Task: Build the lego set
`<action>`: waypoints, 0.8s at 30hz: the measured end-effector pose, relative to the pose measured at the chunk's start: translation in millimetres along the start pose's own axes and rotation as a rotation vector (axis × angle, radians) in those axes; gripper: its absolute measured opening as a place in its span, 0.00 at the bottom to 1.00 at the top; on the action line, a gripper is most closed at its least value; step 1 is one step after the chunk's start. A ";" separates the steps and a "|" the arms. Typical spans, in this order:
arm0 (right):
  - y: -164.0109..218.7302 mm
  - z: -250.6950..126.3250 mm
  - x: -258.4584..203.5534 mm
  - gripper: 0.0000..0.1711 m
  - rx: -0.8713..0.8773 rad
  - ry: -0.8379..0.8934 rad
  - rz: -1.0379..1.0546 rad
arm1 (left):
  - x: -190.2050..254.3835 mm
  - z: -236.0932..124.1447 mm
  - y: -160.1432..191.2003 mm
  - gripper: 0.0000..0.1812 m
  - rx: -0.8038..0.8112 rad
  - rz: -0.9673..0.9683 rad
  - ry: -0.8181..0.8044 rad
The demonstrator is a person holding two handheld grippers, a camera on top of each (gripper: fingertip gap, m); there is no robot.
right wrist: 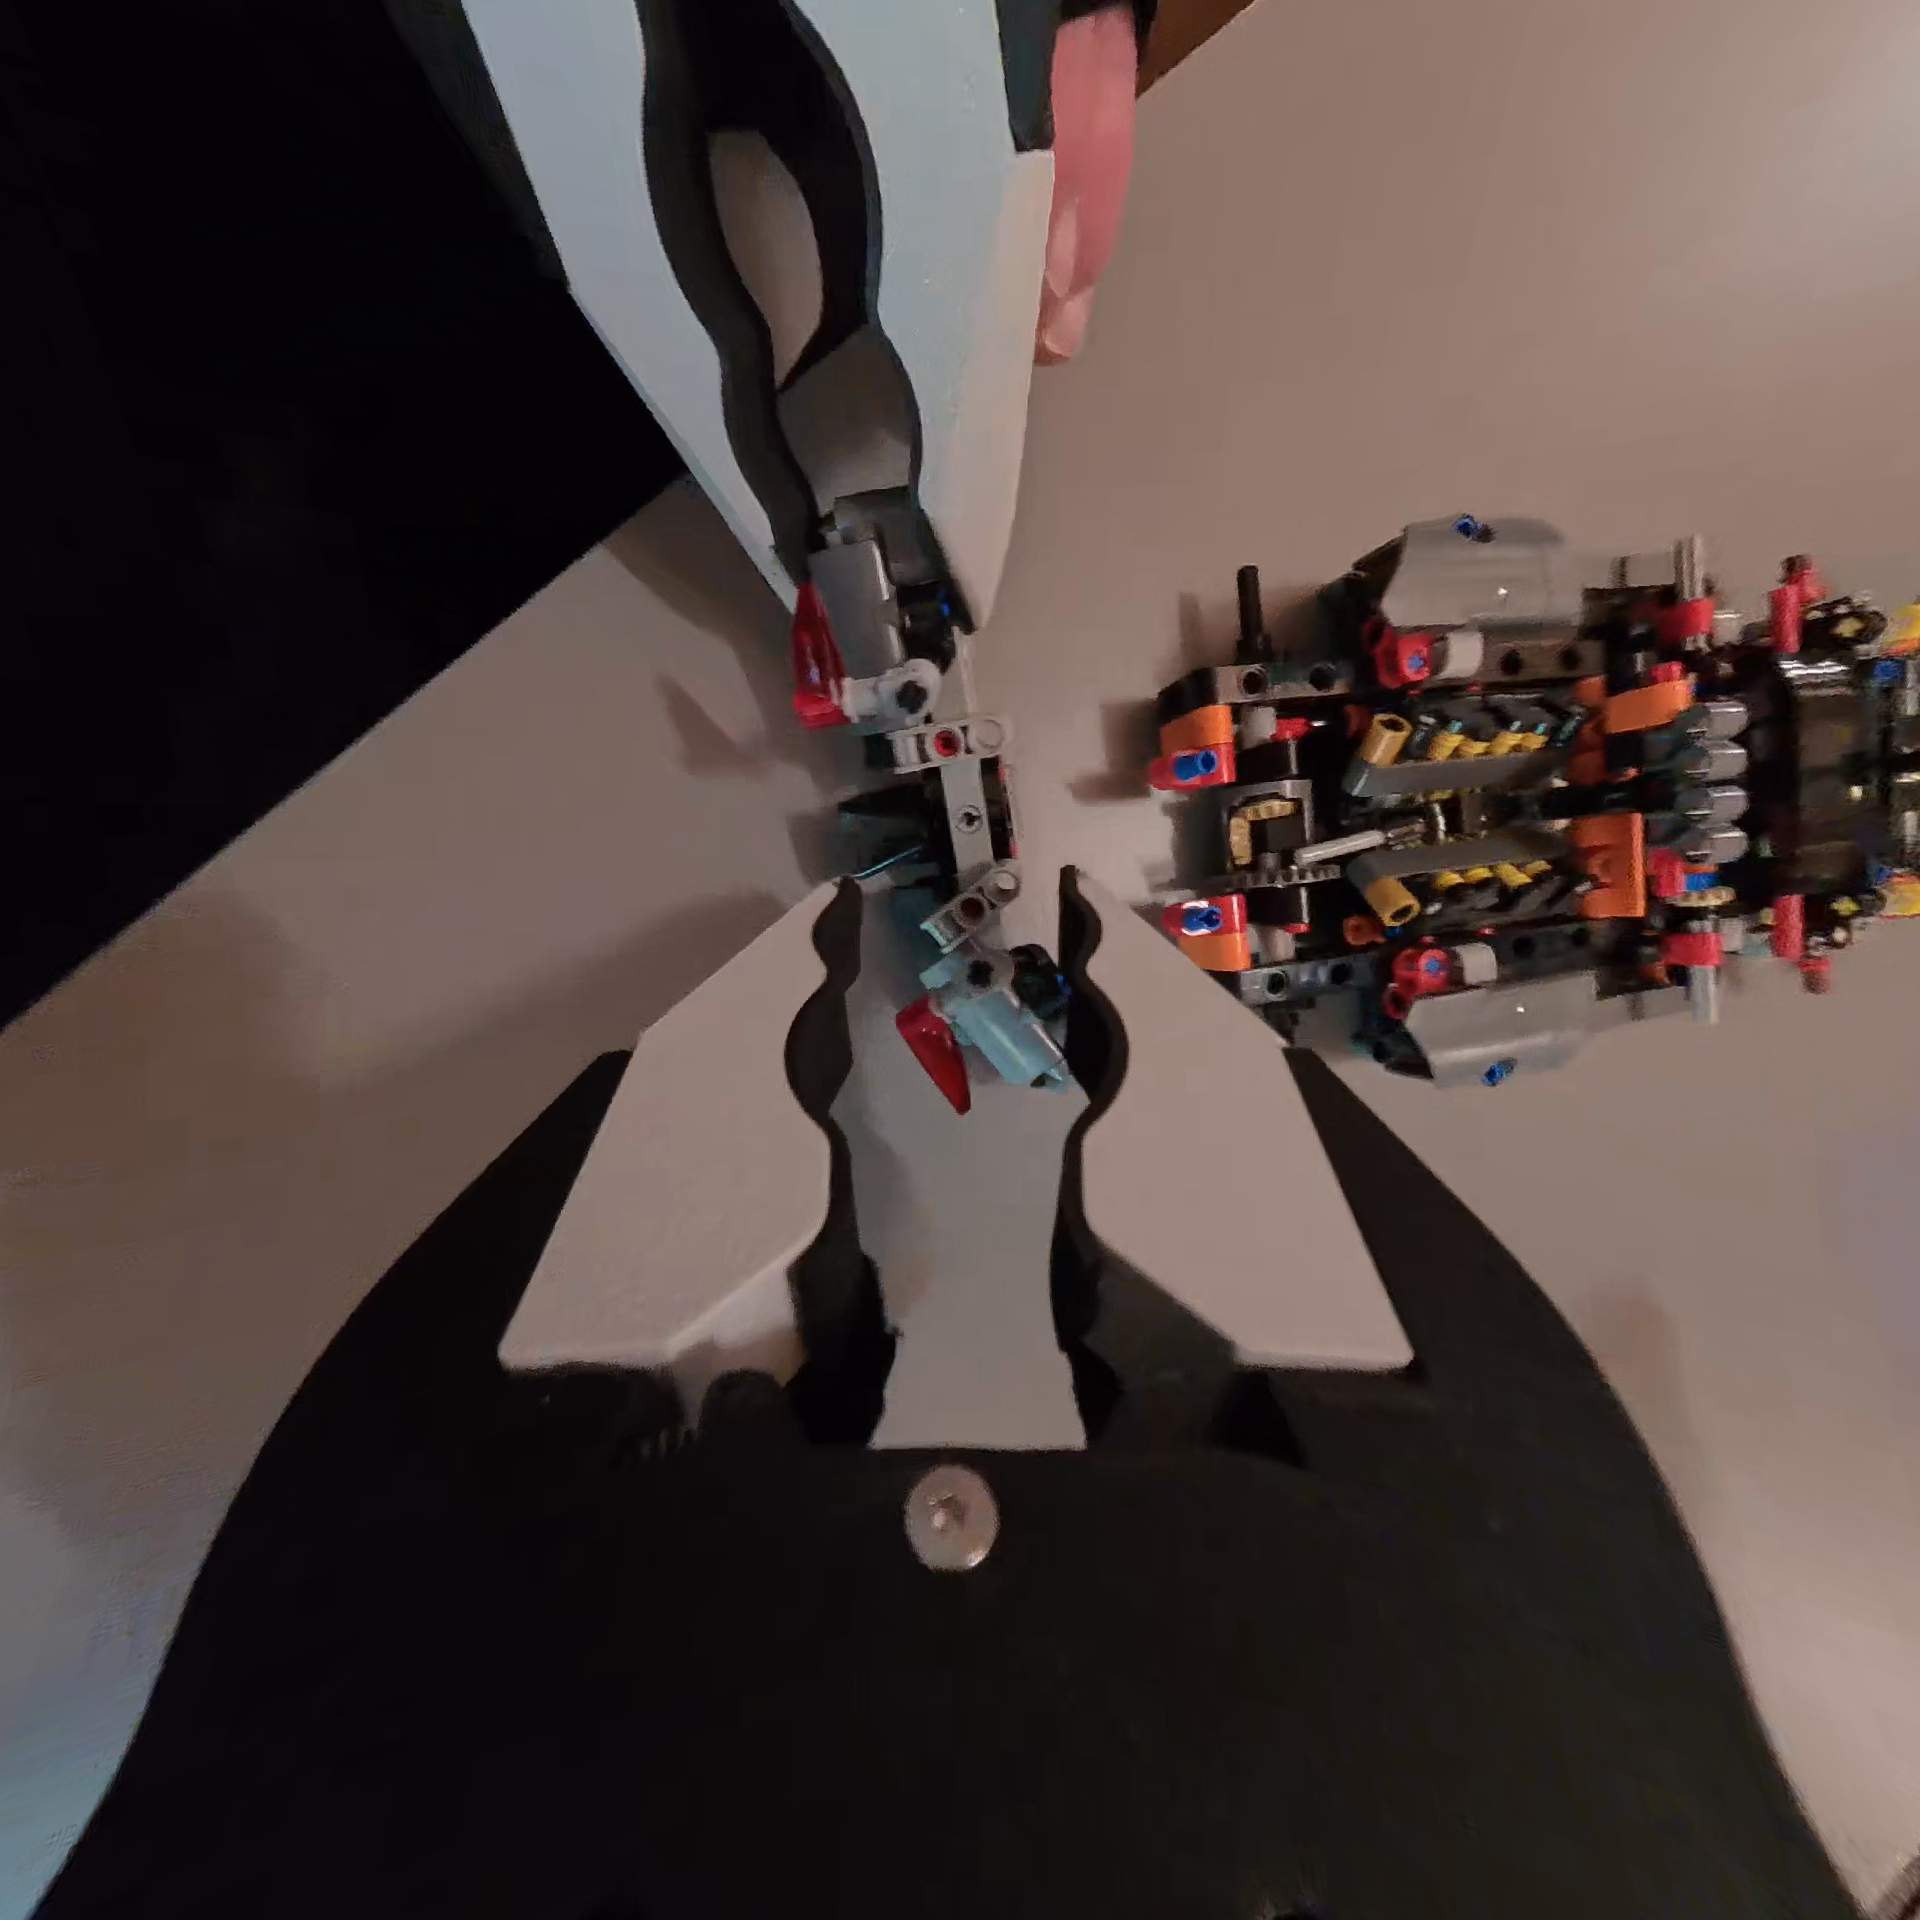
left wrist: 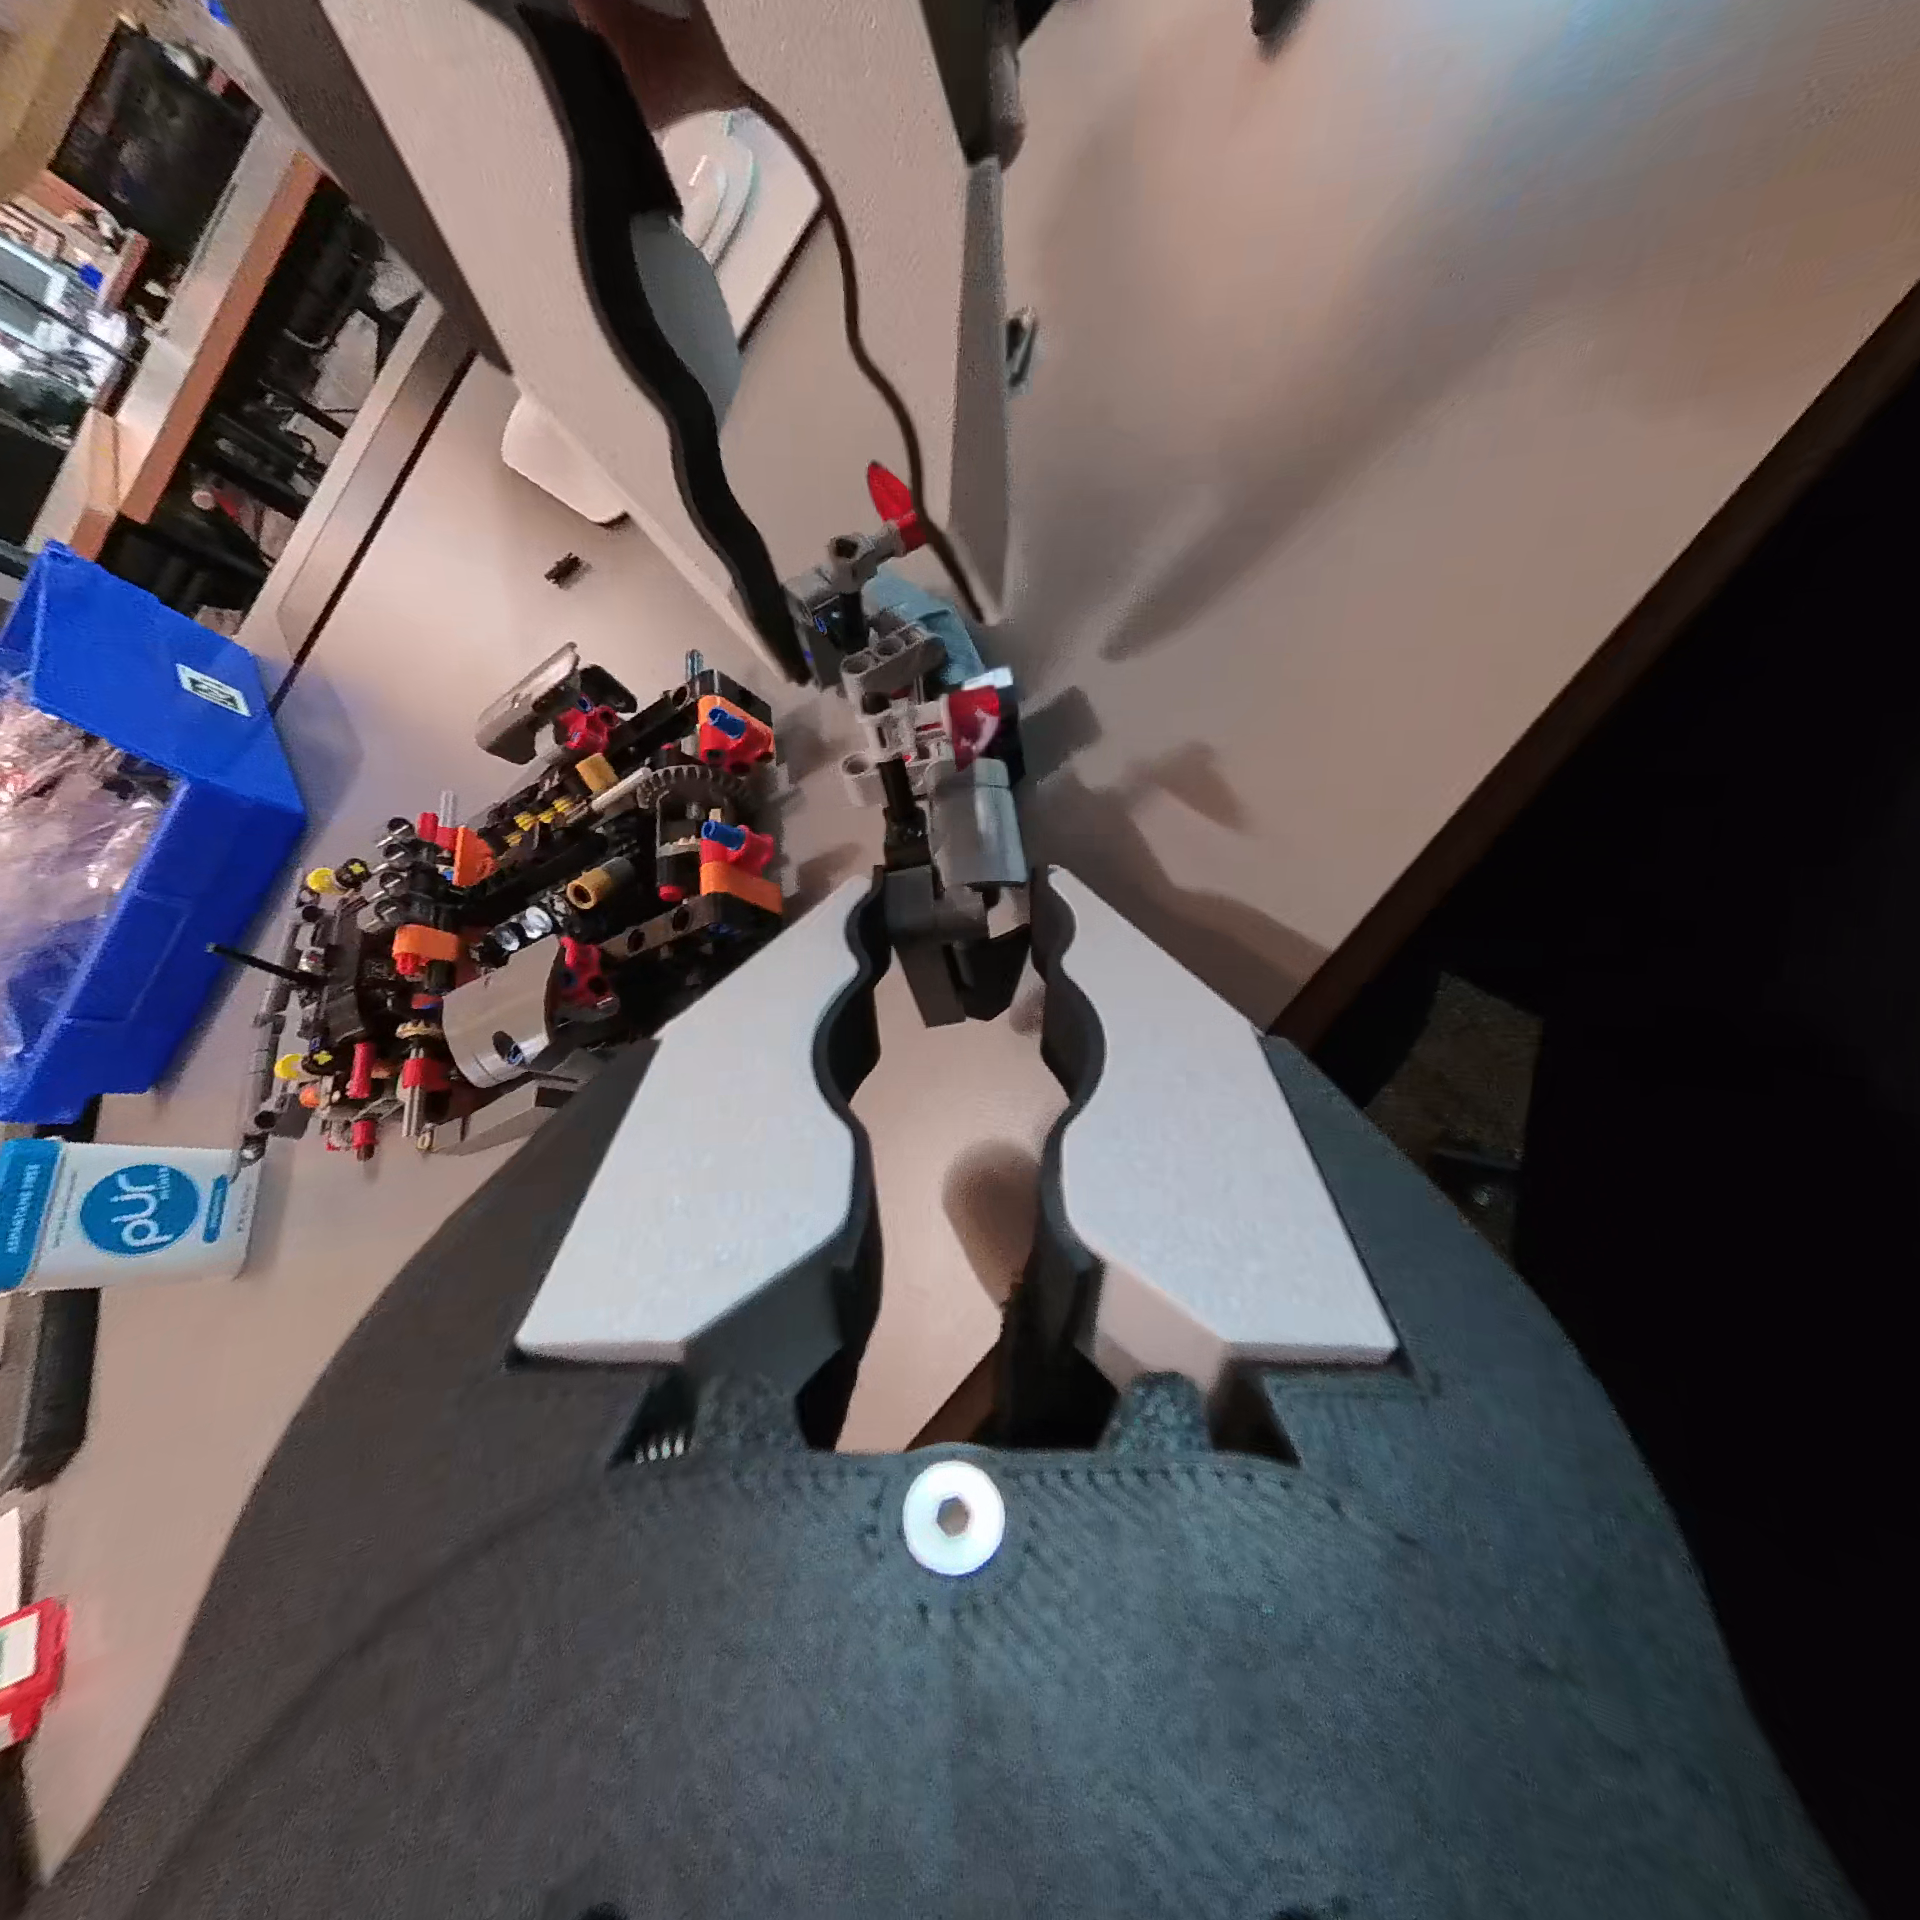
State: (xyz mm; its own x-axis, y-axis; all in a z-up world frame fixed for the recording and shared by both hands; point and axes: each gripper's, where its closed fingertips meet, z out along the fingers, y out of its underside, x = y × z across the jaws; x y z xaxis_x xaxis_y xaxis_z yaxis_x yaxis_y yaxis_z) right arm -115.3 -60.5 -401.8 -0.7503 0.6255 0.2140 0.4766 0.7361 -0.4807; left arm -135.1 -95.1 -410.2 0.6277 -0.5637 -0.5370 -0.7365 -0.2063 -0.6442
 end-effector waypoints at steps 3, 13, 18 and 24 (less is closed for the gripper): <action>11.7 7.3 -0.4 0.19 -0.054 -0.026 0.062 | -1.2 0.9 -0.3 0.14 0.001 -0.006 -0.002; 6.8 10.6 10.7 0.05 0.088 0.043 0.450 | -2.2 0.9 -3.0 0.13 -0.037 0.135 -0.116; 6.6 9.8 14.5 0.04 0.121 0.062 0.652 | -4.5 2.3 -2.5 0.13 -0.041 0.169 -0.147; 1.3 6.2 21.2 0.04 0.254 0.015 0.920 | -8.8 0.5 -3.2 0.13 -0.040 0.192 -0.189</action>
State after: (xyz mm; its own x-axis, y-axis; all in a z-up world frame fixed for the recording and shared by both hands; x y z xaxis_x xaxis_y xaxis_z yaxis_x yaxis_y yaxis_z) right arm -133.4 -47.8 -403.2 -0.1240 0.9358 -0.3300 0.7618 -0.1233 -0.6359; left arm -138.2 -89.1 -403.7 0.5086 -0.4374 -0.7417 -0.8536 -0.1434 -0.5008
